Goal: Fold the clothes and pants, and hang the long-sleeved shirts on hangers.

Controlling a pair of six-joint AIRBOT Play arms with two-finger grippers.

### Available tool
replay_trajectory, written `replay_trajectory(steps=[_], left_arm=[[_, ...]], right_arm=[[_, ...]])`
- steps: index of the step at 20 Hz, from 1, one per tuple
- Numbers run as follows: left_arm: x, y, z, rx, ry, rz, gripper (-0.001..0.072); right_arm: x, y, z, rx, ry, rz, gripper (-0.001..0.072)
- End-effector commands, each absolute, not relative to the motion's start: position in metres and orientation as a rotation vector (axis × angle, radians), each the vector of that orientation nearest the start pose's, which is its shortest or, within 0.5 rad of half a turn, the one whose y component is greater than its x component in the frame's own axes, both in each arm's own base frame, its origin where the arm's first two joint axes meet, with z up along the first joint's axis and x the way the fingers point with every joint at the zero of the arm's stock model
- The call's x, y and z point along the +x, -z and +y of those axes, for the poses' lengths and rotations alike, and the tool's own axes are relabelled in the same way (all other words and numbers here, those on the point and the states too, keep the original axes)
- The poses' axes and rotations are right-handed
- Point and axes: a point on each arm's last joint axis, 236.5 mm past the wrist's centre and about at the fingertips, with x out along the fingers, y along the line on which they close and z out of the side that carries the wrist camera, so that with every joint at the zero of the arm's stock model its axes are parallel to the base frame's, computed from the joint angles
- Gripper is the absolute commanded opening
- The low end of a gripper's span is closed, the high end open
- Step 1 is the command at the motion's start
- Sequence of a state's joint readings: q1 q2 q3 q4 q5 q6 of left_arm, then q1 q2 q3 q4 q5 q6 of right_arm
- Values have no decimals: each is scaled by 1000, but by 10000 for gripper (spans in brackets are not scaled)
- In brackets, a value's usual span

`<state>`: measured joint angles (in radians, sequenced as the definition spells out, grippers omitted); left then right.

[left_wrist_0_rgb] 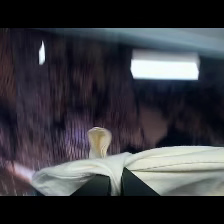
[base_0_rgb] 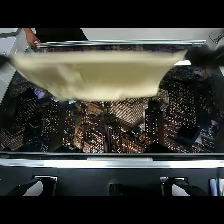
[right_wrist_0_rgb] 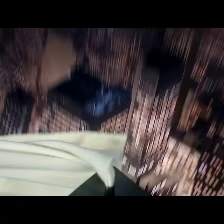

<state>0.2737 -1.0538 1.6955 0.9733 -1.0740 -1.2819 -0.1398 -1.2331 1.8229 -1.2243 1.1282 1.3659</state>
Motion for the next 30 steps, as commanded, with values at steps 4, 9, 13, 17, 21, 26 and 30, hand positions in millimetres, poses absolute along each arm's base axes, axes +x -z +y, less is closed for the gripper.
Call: replay_trajectory(steps=[4, 9, 13, 17, 21, 26, 30], left_arm=[[192, -594, -56, 75, 199, -332, 32], [121, -610, -62, 76, 143, -439, 32], [116, -610, -60, 68, 128, -443, 31], [182, -549, -52, 10, 162, -138, 30], [294, -374, -40, -143, 246, 483, 30], [378, -146, -60, -319, 275, 874, 31], [446, -36, -52, -421, 151, 923, 32]], right_arm=[[263, -549, -4, -100, 4, -103, 31], [176, -579, -3, -108, 56, -238, 31], [160, -579, -8, -102, 91, -246, 31], [210, -508, -14, -51, 73, 73, 30], [303, -306, -17, 30, -2, 855, 27], [396, -83, 10, 109, -95, 1247, 27], [492, 2, 32, 53, -39, 1147, 30]])
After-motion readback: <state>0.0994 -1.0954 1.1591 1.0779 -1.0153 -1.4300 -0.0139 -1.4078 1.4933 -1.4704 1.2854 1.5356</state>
